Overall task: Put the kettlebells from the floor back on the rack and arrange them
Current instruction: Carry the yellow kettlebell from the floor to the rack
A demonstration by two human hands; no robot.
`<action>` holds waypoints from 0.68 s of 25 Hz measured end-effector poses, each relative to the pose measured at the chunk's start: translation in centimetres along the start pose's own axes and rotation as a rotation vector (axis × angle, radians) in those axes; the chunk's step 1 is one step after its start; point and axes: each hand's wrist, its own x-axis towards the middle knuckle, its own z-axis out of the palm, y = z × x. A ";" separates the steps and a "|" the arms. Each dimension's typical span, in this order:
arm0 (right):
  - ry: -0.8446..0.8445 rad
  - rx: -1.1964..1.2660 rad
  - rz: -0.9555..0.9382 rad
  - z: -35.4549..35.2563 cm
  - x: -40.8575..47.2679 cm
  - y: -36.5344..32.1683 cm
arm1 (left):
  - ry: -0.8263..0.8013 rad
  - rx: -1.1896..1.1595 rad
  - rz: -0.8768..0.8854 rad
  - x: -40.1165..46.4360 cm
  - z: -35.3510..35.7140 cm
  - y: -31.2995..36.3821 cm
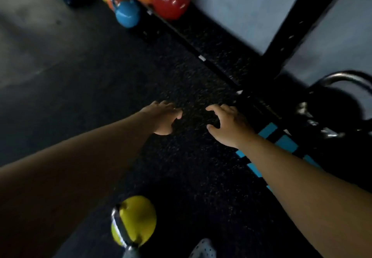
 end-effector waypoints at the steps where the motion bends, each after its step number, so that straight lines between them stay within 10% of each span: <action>1: -0.047 0.008 -0.020 2.5 0.0 -2.1 | -0.039 -0.020 -0.037 -1.7 2.3 -1.8; 17: -0.591 0.055 0.059 40.1 -11.2 -19.4 | -0.321 -0.003 0.092 -16.1 38.3 -13.6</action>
